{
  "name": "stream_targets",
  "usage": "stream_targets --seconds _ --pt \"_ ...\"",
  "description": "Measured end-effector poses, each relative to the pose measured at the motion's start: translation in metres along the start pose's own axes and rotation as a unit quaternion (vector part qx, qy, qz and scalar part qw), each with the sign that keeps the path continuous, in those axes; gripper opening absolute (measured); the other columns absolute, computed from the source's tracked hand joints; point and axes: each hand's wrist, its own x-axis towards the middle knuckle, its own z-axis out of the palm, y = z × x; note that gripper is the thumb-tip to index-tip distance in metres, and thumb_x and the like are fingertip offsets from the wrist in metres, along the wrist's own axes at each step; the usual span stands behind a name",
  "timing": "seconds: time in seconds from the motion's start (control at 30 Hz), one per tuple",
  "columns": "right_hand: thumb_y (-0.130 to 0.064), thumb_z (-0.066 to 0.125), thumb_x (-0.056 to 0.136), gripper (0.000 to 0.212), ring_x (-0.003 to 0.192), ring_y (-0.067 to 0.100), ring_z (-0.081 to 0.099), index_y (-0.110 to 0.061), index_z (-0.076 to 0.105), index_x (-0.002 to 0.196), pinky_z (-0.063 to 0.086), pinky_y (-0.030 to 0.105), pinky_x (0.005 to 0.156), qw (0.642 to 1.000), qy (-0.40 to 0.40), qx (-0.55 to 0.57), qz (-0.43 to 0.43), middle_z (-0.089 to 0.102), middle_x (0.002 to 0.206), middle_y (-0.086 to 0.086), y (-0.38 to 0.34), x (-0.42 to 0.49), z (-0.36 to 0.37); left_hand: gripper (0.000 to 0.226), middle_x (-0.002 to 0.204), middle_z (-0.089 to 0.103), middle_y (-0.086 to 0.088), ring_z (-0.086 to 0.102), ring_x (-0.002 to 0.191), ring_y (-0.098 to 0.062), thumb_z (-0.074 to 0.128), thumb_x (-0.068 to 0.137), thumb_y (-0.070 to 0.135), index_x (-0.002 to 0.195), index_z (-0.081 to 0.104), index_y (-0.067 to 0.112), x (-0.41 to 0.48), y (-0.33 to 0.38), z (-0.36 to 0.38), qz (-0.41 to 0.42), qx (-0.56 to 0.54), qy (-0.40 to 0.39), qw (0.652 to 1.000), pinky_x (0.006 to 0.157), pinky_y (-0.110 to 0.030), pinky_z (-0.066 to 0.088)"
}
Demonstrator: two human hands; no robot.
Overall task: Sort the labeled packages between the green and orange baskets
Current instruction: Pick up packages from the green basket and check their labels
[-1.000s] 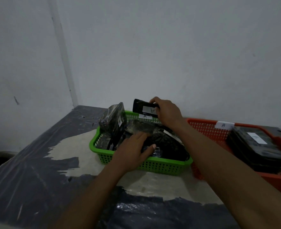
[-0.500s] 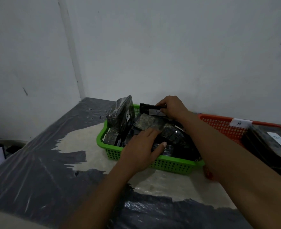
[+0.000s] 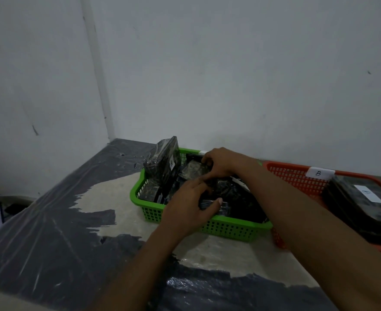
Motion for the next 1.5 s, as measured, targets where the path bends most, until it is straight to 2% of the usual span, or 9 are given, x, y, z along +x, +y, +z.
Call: stream_targets --seconds 0.17,0.4,0.53,0.67,0.87,1.0,1.17,1.33,1.5 --pt "-0.040 0.079 0.082 0.064 0.114 0.025 0.061 -0.015 0.058 0.137 0.050 0.037 0.097 0.994 0.041 0.099 0.000 0.063 0.130 0.007 0.005 -0.001 0.000 0.019 0.101 0.064 0.008 0.061 0.094 -0.003 0.070 0.090 0.037 0.101 0.060 0.025 0.014 -0.005 -0.020 -0.117 -0.168 0.042 0.978 0.078 -0.017 0.049" --pt "-0.025 0.079 0.085 0.029 0.095 0.012 0.068 -0.024 0.069 0.112 0.055 0.040 0.093 0.930 0.103 0.345 -0.074 0.071 0.110 0.002 0.014 -0.017 -0.007 0.047 0.130 0.055 0.002 0.059 0.106 -0.017 0.068 0.093 0.030 0.134 0.048 0.020 0.036 -0.025 -0.043 -0.195 -0.168 0.114 0.960 0.087 -0.030 0.052" --pt "-0.019 0.080 0.085 0.029 0.093 0.015 0.071 -0.019 0.071 0.112 0.060 0.035 0.089 0.869 0.120 0.463 -0.127 0.074 0.103 0.002 0.012 -0.031 -0.015 0.039 0.122 0.065 0.003 0.065 0.102 -0.014 0.061 0.097 0.036 0.133 0.053 0.022 0.049 -0.029 -0.053 -0.150 -0.134 0.056 0.978 0.081 -0.021 0.050" --pt "-0.028 0.079 0.086 0.029 0.099 0.021 0.073 -0.024 0.071 0.114 0.061 0.032 0.085 0.852 0.165 0.478 -0.136 0.075 0.107 0.001 0.014 -0.045 -0.016 0.029 0.108 0.072 -0.004 0.070 0.096 -0.021 0.061 0.098 0.033 0.122 0.062 0.016 0.057 -0.028 -0.060 -0.144 -0.170 0.066 0.973 0.086 -0.046 0.057" --pt "-0.032 0.070 0.093 0.033 0.101 0.021 0.073 -0.015 0.067 0.121 0.060 0.030 0.078 0.820 0.135 0.552 -0.070 0.074 0.114 0.007 0.030 -0.059 -0.010 0.028 0.115 0.070 -0.010 0.076 0.081 -0.024 0.060 0.100 0.025 0.122 0.058 0.009 0.057 -0.019 -0.064 -0.198 -0.351 0.108 0.909 0.074 -0.033 0.062" --pt "-0.025 0.069 0.094 0.025 0.098 0.016 0.073 -0.013 0.069 0.116 0.060 0.026 0.078 0.837 0.239 0.475 -0.131 0.076 0.103 0.000 0.026 -0.068 -0.008 0.031 0.121 0.067 -0.013 0.074 0.092 -0.026 0.061 0.098 0.030 0.123 0.058 0.012 0.059 -0.011 -0.066 -0.227 -0.421 0.095 0.873 0.080 -0.034 0.061" --pt "0.008 0.074 0.081 0.021 0.103 0.019 0.065 -0.003 0.068 0.098 0.055 0.033 0.087 0.838 0.418 0.202 -0.288 0.067 0.105 0.004 0.023 -0.079 0.000 0.072 0.142 0.051 -0.003 0.062 0.120 -0.023 0.043 0.094 0.066 0.148 0.042 0.019 0.060 -0.004 -0.077 -0.289 -0.628 0.029 0.722 0.087 -0.040 0.058" --pt "-0.005 0.076 0.085 0.011 0.101 0.022 0.060 -0.001 0.070 0.094 0.052 0.033 0.083 0.820 0.479 0.104 -0.297 0.065 0.106 0.009 0.022 -0.088 0.016 0.039 0.131 0.064 -0.015 0.066 0.106 -0.023 0.056 0.101 0.019 0.140 0.053 0.013 0.060 -0.005 -0.073 -0.312 -0.554 0.081 0.767 0.075 -0.032 0.058" --pt "-0.012 0.080 0.081 0.038 0.123 0.017 0.049 -0.016 0.066 0.115 0.046 0.033 0.100 0.869 0.399 0.138 -0.258 0.054 0.129 0.000 0.022 -0.096 0.014 0.027 0.119 0.071 -0.014 0.070 0.097 -0.020 0.057 0.100 0.015 0.126 0.063 0.015 0.057 -0.005 -0.071 -0.274 -0.558 0.118 0.774 0.078 -0.033 0.061"
